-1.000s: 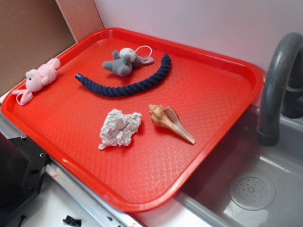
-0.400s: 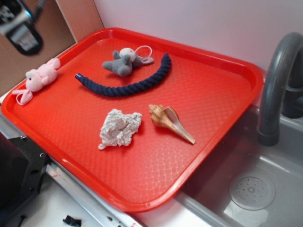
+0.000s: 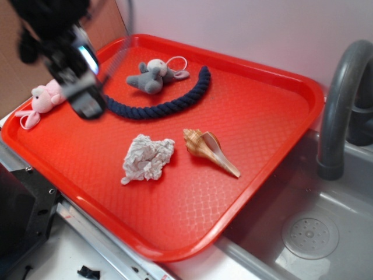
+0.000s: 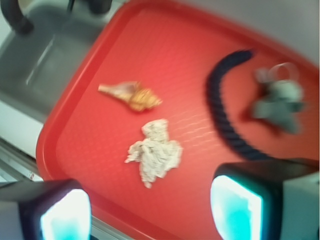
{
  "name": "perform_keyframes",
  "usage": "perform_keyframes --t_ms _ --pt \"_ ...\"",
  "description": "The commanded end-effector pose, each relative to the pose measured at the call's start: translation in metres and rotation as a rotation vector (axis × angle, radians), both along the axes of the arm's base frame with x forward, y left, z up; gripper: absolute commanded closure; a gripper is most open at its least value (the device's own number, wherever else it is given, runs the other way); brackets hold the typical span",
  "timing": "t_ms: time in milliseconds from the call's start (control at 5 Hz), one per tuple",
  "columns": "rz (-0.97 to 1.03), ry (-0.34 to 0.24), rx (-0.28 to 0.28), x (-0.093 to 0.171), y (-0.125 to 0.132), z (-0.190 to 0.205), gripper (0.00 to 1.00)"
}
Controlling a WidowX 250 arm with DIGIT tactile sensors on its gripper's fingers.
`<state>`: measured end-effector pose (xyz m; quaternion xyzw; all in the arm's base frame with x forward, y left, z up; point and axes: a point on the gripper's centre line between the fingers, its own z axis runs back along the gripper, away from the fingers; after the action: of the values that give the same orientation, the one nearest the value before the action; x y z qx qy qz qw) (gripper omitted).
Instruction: Grab the white paper.
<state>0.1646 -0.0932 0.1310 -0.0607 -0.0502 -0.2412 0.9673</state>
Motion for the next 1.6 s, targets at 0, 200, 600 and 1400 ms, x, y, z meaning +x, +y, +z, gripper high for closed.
perform_keyframes --t_ms 0,200,600,1400 --pt "0.003 0.081 0.119 0.006 -0.007 -0.056 0.00" --pt "-0.012 0.110 0.196 0.005 -0.007 -0.070 0.00" --pt "0.032 0.137 0.313 0.008 -0.001 -0.091 0.00" --pt "0.103 0.151 0.340 0.014 0.006 -0.108 1.00"
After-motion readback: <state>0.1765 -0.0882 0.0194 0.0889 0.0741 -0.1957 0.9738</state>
